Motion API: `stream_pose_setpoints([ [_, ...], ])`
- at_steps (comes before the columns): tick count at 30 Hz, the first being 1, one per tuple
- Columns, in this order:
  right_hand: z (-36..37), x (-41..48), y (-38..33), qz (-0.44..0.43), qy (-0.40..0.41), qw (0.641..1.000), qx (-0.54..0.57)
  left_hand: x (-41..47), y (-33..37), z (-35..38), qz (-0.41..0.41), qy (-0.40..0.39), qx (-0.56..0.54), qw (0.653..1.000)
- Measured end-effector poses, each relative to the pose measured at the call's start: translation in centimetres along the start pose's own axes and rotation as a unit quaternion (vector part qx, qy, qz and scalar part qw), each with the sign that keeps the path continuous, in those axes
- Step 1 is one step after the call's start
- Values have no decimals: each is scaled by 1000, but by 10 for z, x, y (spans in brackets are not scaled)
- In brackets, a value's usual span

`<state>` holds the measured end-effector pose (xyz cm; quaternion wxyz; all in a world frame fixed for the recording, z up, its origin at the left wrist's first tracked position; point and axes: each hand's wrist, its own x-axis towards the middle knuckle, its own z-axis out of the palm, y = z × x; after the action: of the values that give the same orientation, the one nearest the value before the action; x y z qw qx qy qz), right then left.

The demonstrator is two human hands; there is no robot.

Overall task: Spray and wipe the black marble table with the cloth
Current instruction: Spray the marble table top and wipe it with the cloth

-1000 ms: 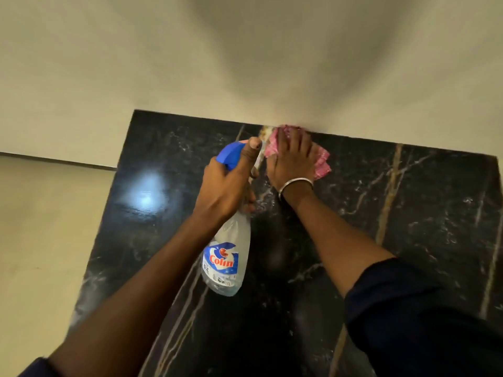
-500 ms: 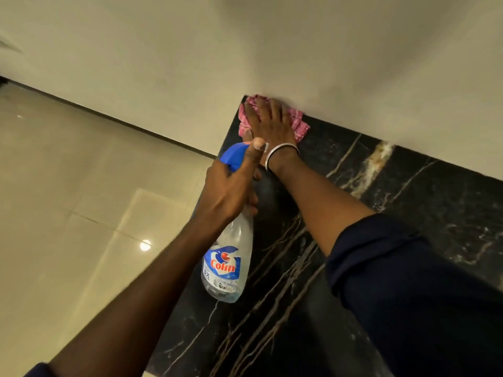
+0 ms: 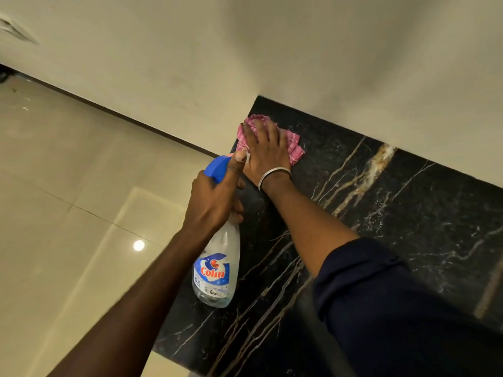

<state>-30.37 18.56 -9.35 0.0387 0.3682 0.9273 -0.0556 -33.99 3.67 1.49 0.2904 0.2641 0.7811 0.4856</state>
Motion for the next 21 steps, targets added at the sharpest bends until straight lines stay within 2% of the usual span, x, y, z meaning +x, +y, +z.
stream_pose_setpoints([
  [10, 23, -90, -63, 1, 10, 999, 42, -46, -28, -39, 4, 42, 27, 999],
  [14, 31, -127, -90, -1, 1, 998, 61, -64, -42, -57, 1, 35, 23, 999],
  [21, 42, -192, -137, -33, 5, 995, 91, -101, -58, -83, -10, 54, 47, 997],
])
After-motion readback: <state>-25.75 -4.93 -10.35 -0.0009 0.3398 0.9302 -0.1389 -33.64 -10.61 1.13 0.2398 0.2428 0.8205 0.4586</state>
